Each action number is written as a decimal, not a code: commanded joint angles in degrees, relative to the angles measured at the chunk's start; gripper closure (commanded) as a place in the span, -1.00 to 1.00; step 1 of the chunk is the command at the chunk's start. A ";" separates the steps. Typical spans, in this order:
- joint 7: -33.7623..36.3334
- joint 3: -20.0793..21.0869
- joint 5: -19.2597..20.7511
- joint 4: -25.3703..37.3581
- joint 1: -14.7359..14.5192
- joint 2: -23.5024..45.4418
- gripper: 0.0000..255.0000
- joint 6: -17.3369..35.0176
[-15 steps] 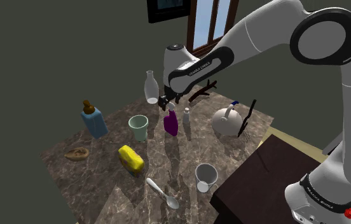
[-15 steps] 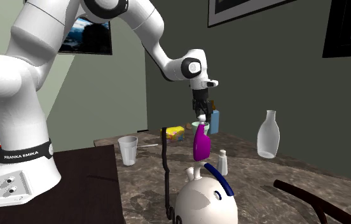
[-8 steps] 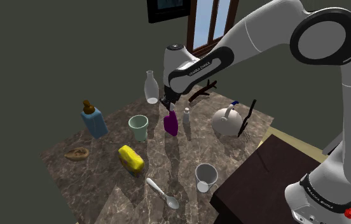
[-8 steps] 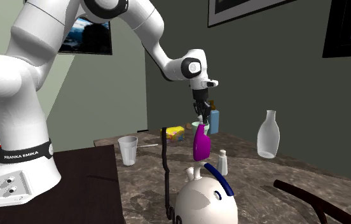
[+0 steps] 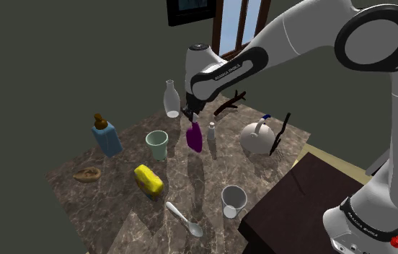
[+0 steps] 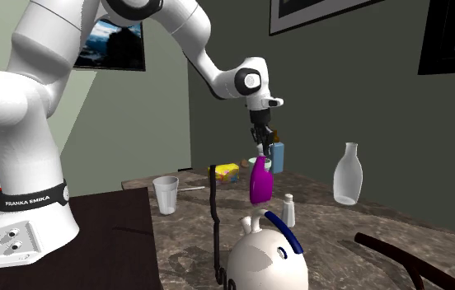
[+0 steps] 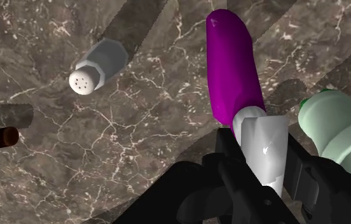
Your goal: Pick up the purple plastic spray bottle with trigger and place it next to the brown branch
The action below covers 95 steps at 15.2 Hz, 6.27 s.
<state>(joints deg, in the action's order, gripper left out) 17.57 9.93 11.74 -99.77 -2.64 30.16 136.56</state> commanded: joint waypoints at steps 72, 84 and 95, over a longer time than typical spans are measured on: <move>-19.37 -2.03 -5.65 33.01 10.83 4.11 1.00 -27.80; -24.98 -3.21 -5.99 41.45 14.79 15.84 1.00 -24.37; -24.64 -3.40 -5.70 35.98 14.97 17.60 1.00 -17.16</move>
<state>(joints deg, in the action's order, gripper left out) -7.12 6.55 6.02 -63.47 12.34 47.62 118.92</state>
